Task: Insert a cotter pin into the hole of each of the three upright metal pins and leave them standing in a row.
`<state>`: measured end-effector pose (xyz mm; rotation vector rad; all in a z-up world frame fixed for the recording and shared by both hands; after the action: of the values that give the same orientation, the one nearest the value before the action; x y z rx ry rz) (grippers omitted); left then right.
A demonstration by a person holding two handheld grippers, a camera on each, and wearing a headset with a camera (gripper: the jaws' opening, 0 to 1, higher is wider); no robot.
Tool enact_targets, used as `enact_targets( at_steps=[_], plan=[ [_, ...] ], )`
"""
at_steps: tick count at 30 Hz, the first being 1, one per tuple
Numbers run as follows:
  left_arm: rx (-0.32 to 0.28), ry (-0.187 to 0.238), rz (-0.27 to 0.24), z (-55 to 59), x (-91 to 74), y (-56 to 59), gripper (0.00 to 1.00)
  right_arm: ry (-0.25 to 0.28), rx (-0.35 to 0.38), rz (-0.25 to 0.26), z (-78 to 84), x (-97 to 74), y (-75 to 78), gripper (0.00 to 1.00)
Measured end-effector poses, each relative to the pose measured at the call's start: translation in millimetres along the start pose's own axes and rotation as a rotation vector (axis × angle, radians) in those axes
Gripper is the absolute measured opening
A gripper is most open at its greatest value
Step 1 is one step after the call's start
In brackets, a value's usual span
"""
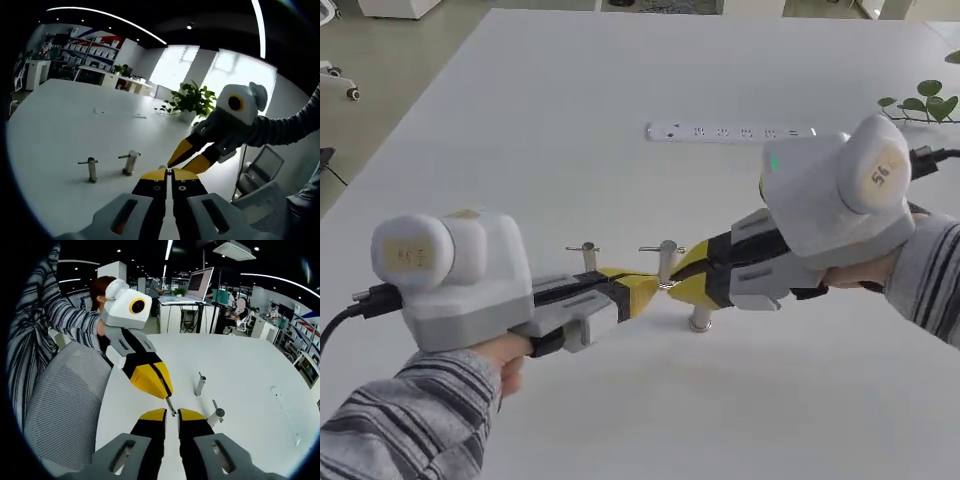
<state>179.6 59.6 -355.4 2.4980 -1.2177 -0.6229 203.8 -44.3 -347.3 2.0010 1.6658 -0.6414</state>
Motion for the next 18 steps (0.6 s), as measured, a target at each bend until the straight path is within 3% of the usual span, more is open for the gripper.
enact_targets(
  at_steps=[12,18],
  plan=[
    [0.073,0.008,0.100,-0.1,-2.6,13.1,0.00,0.063,0.190,-0.074,9.0,-3.8,-10.1,0.07],
    [0.085,-0.005,0.130,3.1,-3.0,19.2,0.00,0.064,0.190,-0.098,10.5,-4.7,-18.5,0.01]
  ],
)
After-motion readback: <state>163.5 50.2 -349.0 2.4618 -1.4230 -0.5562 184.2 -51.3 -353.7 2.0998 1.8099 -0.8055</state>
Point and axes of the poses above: the centre of the closed fingertips' face, and the gripper's own axes: x roughly forward along the fingers, y roughly to its right, z roughly out of its underside, the point moved 6 cm from there along -x, roughly backward along the fingers, and after that the axes turned 3 degrees about z, right-handed, at the moved point
